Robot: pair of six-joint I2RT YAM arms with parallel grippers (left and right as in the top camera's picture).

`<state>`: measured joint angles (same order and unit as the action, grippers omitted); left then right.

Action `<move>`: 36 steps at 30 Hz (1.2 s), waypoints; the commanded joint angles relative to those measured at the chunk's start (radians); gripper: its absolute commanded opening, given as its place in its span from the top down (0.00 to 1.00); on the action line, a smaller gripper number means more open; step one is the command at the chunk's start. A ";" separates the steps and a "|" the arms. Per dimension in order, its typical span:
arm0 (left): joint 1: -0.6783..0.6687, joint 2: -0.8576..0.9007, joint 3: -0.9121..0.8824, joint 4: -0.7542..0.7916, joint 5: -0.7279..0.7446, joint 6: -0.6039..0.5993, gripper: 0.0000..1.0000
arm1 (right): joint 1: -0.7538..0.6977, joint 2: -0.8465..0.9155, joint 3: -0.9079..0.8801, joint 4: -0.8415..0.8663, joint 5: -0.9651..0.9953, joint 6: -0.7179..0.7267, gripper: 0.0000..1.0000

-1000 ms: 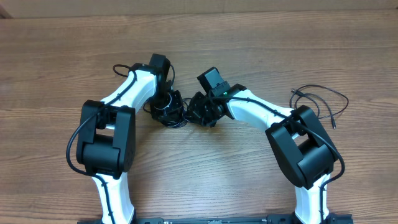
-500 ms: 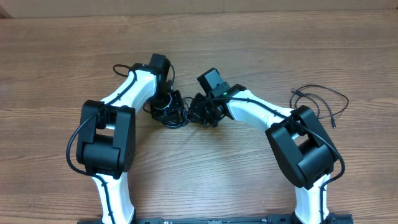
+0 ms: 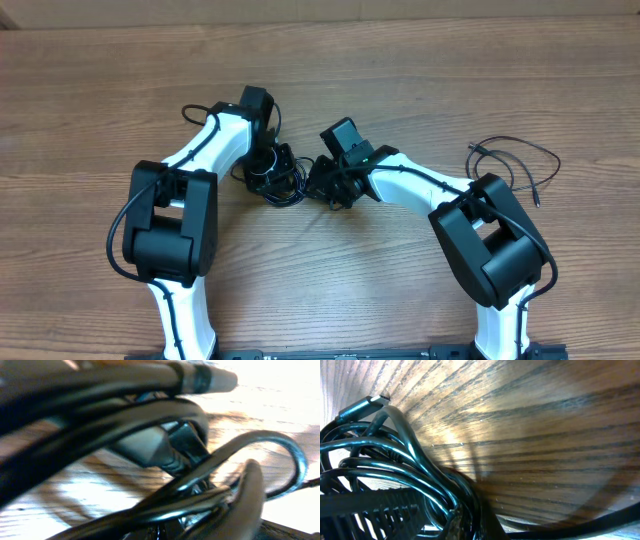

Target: Untangle cables

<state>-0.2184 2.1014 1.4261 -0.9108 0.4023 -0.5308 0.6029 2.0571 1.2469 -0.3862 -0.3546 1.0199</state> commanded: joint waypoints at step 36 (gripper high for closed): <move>-0.098 -0.060 -0.008 0.049 -0.191 -0.293 0.80 | -0.001 0.032 -0.052 -0.019 0.107 0.000 0.96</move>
<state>-0.3084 2.0590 1.4384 -0.8833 0.2386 -0.7799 0.6029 2.0560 1.2430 -0.3809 -0.3508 1.0199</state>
